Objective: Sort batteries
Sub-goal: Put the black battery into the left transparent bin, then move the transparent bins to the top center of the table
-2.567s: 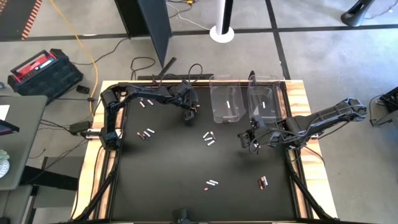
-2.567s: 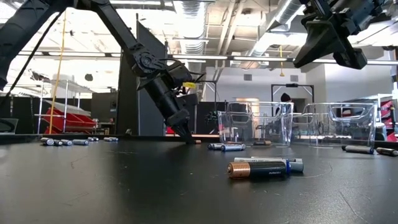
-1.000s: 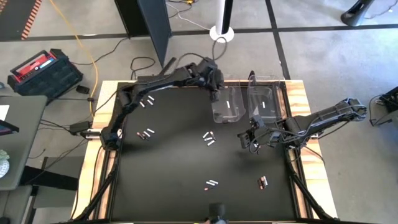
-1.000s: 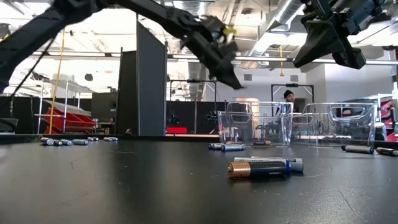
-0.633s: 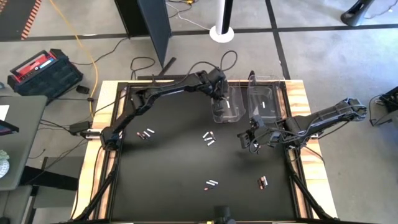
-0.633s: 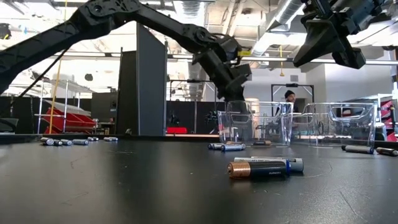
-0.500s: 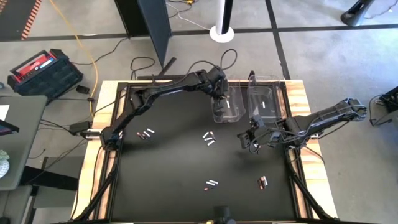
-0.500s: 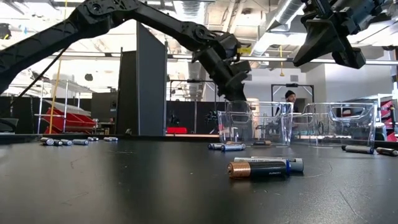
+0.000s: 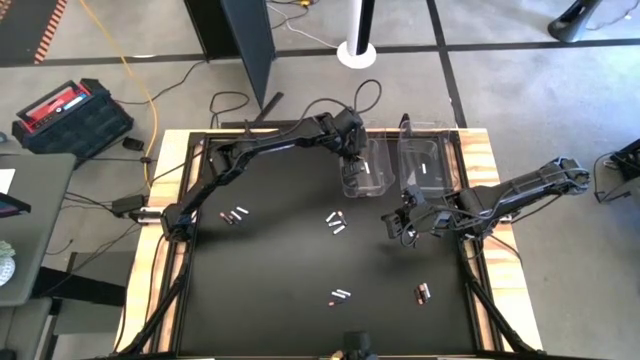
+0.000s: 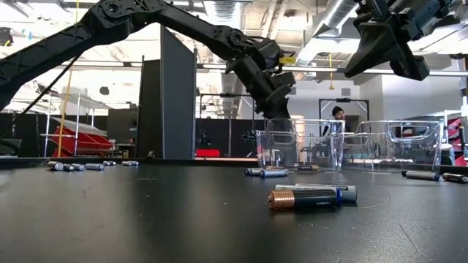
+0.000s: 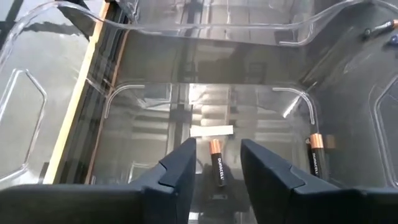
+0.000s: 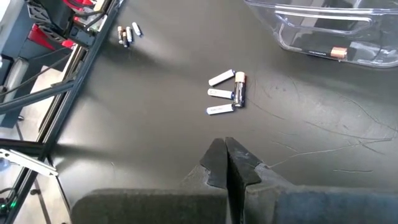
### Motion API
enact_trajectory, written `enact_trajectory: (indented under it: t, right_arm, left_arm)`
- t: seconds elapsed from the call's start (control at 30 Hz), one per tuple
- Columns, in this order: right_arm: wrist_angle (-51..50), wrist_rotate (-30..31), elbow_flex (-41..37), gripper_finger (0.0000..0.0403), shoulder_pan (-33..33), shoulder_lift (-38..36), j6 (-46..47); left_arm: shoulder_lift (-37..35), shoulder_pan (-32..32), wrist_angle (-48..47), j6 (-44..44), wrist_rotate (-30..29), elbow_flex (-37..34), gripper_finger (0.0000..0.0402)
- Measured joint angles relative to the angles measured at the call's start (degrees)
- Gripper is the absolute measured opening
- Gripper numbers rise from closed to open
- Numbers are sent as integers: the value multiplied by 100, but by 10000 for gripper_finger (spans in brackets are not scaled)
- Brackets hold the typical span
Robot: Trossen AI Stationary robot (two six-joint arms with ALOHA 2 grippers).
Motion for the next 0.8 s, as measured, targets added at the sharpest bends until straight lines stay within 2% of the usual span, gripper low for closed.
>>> enact_trajectory:
  t: [0.13, 0.37, 0.47, 0.8]
  right_arm:
    - [-2, -1, 0, 9, 0, 0, -10]
    - [-8, 0, 0, 9, -4, 0, -50]
    - [-9, -1, 0, 9, -4, 0, -57]
    - [-72, -1, 0, 9, -2, 0, -326]
  left_arm:
    - [-45, -30, -54, 2, -325, 8, 127]
    - [-87, -107, -496, -470, -1136, 614, 128]
    - [-92, -103, -721, -793, -1237, 893, 128]
    - [-310, 204, -1355, -2183, -999, 834, 128]
